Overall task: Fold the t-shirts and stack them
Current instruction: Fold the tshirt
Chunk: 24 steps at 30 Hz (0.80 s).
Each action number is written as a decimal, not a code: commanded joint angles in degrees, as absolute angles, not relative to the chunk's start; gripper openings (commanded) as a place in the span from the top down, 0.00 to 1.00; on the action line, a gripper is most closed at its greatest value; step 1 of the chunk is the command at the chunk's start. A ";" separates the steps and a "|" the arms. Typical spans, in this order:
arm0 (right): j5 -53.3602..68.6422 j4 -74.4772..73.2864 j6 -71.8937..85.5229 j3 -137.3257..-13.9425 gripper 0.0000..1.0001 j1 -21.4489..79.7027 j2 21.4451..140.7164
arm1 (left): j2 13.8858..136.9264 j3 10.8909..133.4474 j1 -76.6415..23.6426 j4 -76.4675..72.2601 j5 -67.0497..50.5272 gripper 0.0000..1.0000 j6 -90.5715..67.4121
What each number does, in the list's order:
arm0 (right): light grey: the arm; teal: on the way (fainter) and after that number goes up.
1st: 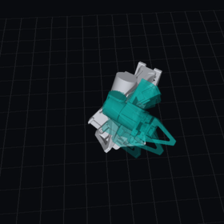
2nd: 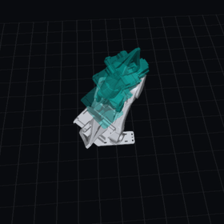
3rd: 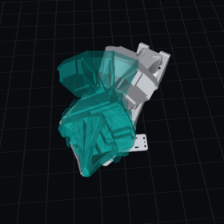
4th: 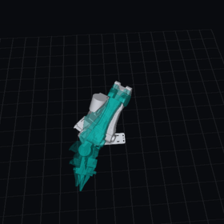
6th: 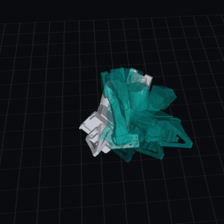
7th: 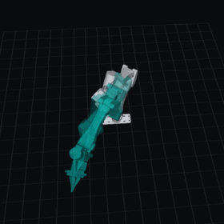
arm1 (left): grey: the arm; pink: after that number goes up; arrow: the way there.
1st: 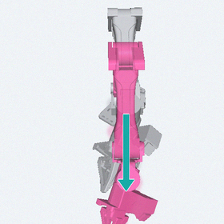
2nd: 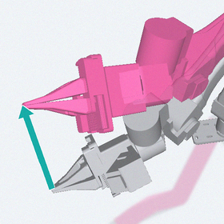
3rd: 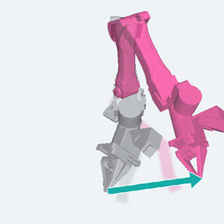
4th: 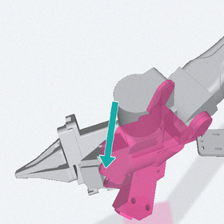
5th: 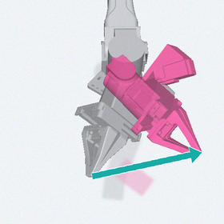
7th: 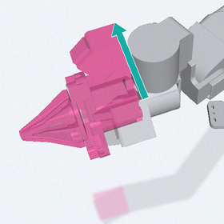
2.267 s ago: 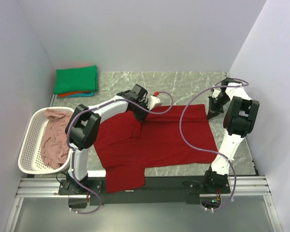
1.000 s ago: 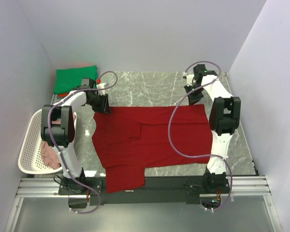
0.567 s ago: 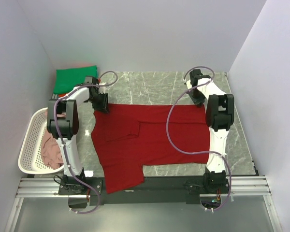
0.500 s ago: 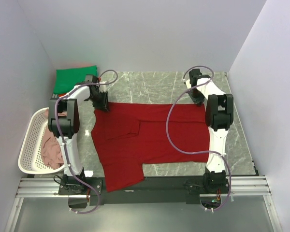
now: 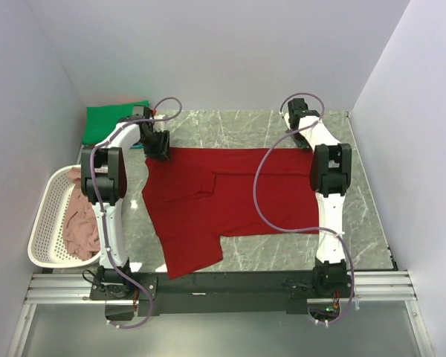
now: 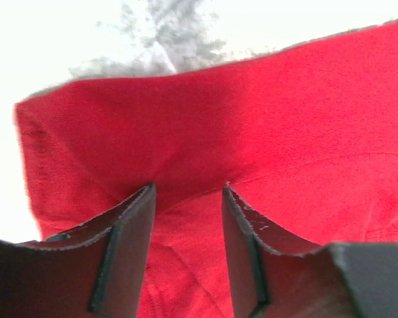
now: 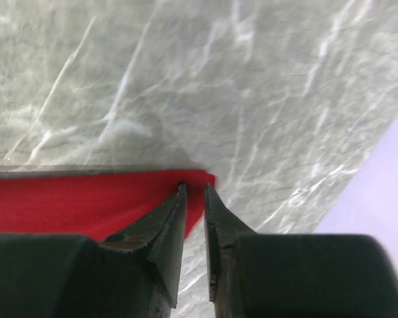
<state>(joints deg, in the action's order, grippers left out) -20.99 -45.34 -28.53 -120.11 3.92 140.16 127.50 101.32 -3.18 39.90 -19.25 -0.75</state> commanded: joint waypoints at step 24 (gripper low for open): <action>8.62 -57.22 -49.20 -63.77 0.20 2.99 80.80 | 74.28 56.70 -1.49 51.76 -35.07 0.23 42.96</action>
